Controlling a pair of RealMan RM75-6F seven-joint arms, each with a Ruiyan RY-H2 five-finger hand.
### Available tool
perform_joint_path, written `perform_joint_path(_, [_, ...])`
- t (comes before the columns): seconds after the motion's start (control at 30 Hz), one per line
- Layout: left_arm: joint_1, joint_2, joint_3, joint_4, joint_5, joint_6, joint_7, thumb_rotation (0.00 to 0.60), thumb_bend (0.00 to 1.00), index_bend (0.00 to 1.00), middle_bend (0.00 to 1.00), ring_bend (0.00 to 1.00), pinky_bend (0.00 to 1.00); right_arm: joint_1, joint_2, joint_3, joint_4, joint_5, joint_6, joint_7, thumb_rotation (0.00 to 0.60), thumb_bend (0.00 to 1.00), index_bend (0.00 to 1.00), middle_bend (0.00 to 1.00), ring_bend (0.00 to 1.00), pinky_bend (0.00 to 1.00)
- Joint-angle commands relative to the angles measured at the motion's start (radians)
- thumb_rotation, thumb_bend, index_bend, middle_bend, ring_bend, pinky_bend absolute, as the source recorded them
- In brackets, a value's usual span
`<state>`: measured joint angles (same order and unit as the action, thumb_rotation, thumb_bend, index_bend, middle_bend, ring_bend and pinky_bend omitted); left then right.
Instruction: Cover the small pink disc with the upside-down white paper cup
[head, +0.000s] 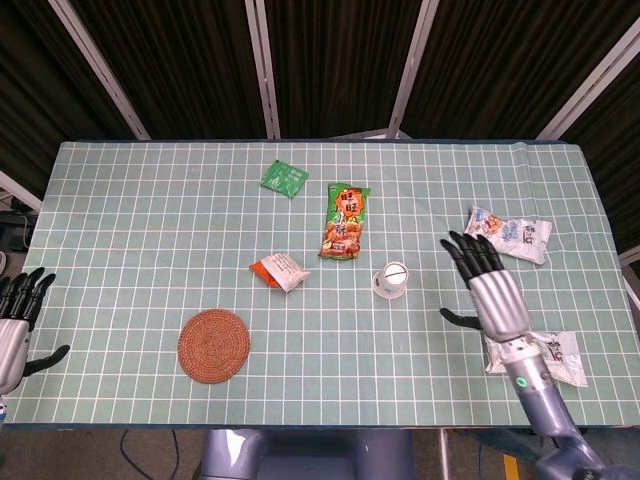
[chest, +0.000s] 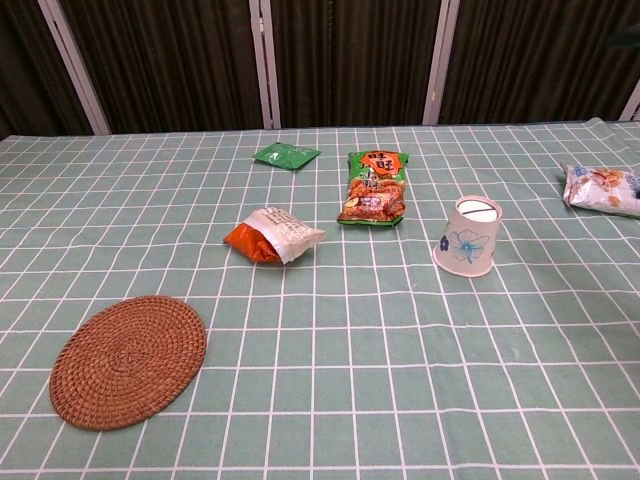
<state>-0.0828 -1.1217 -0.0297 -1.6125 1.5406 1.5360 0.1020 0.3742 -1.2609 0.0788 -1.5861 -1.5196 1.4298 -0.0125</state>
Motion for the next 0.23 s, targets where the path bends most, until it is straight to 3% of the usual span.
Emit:
perform_joint_path(0.03, [0.008, 0.0, 0.01, 0.002, 0.021, 0.014, -0.001, 0.6, 0.0, 0.0, 0.0, 0.0, 0.0, -0.093, 0.053, -0.061, 0.004, -0.049, 0.098, -0.006, 0.6, 0.0, 0.0, 0.0, 0.0, 0.0])
perform_joint_path(0.23, [0.023, 0.002, 0.021, 0.006, 0.04, 0.038, -0.002, 0.6, 0.0, 0.0, 0.0, 0.0, 0.0, -0.169, 0.031, -0.092, 0.046, -0.072, 0.174, -0.033, 0.6, 0.0, 0.0, 0.0, 0.0, 0.0])
